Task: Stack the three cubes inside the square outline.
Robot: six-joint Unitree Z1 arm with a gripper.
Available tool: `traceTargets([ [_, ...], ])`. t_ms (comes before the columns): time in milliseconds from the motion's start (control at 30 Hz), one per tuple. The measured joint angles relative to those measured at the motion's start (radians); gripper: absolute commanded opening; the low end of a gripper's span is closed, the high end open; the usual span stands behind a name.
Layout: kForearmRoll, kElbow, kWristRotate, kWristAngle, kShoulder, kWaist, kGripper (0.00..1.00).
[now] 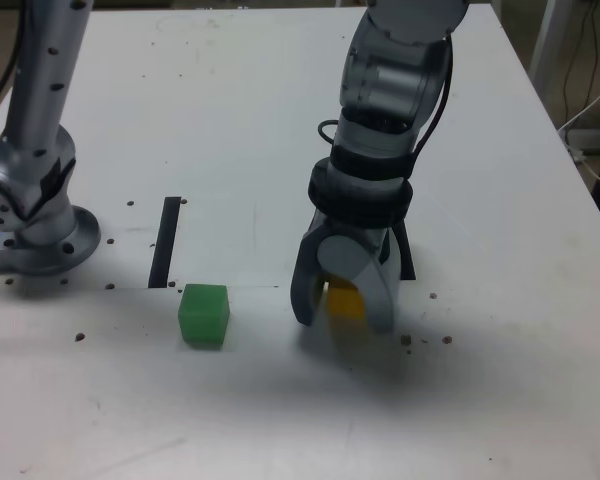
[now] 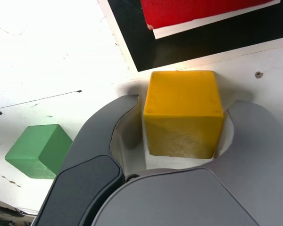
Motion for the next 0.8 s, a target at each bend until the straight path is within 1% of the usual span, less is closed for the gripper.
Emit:
traceTargets([
  [233,0.000,0.000,-0.001,0.000,-0.003,0.000,0.19],
  [367,0.029,-0.003,-0.032,0.020,-0.041,-0.002,0.19],
  [400,0.041,-0.006,-0.045,0.028,-0.051,-0.004,0.19],
  [467,0.087,-0.016,-0.090,0.061,-0.082,-0.011,0.19],
  [633,0.189,-0.066,-0.136,0.123,-0.148,-0.012,0.19],
  [733,0.230,-0.104,-0.140,0.146,-0.153,-0.003,0.19],
  [800,0.244,-0.127,-0.138,0.152,-0.153,0.012,0.19],
])
